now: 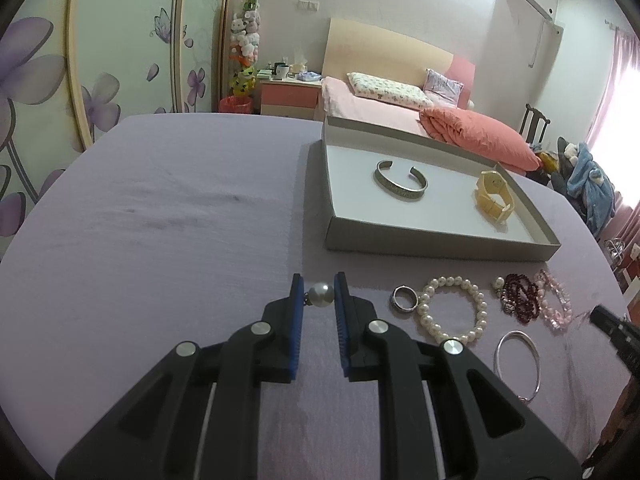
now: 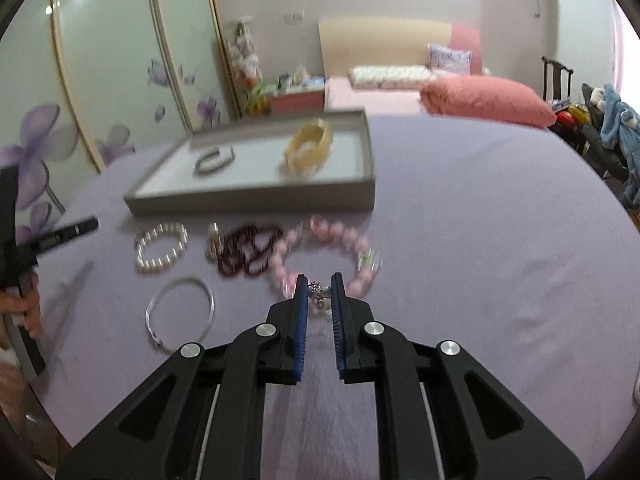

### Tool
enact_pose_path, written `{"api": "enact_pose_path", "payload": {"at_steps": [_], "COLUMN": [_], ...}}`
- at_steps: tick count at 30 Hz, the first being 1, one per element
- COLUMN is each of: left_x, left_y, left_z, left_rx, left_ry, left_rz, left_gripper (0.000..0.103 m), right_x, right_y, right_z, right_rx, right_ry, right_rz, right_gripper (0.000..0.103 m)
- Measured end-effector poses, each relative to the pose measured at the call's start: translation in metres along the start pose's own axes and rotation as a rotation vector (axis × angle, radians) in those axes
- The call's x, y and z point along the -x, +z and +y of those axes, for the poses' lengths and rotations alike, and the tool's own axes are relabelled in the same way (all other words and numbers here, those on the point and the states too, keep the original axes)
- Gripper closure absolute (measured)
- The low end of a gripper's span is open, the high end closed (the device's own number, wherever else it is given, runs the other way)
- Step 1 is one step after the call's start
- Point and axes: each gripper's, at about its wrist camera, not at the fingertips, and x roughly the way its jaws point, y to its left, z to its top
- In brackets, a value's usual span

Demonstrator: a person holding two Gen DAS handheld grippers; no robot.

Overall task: Organize jewelry
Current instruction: 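Grasp the silver dangling earrings with the right tool while the left tool holds the pearl earring, then carry both earrings into the grey tray and open both tools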

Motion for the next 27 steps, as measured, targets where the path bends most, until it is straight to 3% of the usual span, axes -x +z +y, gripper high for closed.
{"api": "enact_pose_path", "payload": {"at_steps": [14, 27], "left_x": [0.030, 0.059], "left_y": [-0.006, 0.000], "left_z": [-0.011, -0.034], "left_rx": [-0.009, -0.062], "left_ry": [-0.044, -0.059], "left_rz": [-0.057, -0.171], "left_gripper": [0.087, 0.087], "right_x": [0.022, 0.048], "right_y": [0.018, 0.035], "right_z": [0.011, 0.018], "right_rx": [-0.013, -0.009], "right_ry": [0.054, 0.084], "right_rz": [-0.158, -0.305], "right_gripper": [0.091, 0.091]}}
